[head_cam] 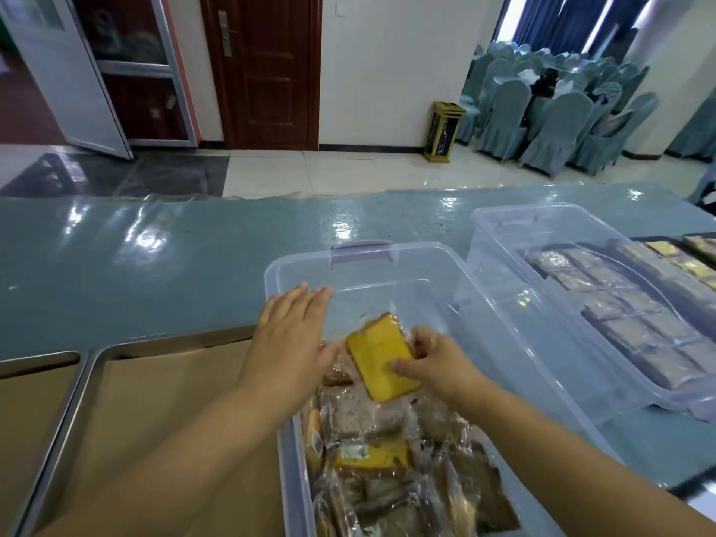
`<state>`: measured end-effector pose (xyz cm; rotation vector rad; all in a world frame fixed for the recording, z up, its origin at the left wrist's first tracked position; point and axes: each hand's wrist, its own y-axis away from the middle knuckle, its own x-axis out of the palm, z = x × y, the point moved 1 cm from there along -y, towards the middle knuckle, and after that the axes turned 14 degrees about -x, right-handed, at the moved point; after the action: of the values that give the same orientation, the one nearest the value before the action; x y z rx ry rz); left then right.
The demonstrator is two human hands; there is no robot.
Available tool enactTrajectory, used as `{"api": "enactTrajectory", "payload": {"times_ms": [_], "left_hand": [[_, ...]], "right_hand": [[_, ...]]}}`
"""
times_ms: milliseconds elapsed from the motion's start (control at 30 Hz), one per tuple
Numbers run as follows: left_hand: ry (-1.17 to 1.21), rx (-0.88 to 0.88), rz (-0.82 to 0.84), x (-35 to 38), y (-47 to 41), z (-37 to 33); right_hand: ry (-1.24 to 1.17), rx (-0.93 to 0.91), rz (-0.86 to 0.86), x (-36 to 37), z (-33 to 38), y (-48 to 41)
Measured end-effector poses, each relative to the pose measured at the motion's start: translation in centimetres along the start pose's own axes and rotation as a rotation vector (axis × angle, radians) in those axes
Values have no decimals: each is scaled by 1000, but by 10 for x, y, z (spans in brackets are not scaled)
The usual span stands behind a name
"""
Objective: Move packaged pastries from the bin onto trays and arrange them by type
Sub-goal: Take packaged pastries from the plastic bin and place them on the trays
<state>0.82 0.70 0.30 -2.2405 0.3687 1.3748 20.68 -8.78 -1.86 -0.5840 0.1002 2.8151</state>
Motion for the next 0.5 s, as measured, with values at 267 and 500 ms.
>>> {"api": "enactTrajectory", "payload": {"times_ms": [267, 500], "left_hand": [[379, -271, 195, -2, -7, -39], [934, -482, 196, 8, -11, -57]], "right_hand": [[-599, -156, -11, -24, 41, -12], [236, -211, 17, -47, 19, -24]]}}
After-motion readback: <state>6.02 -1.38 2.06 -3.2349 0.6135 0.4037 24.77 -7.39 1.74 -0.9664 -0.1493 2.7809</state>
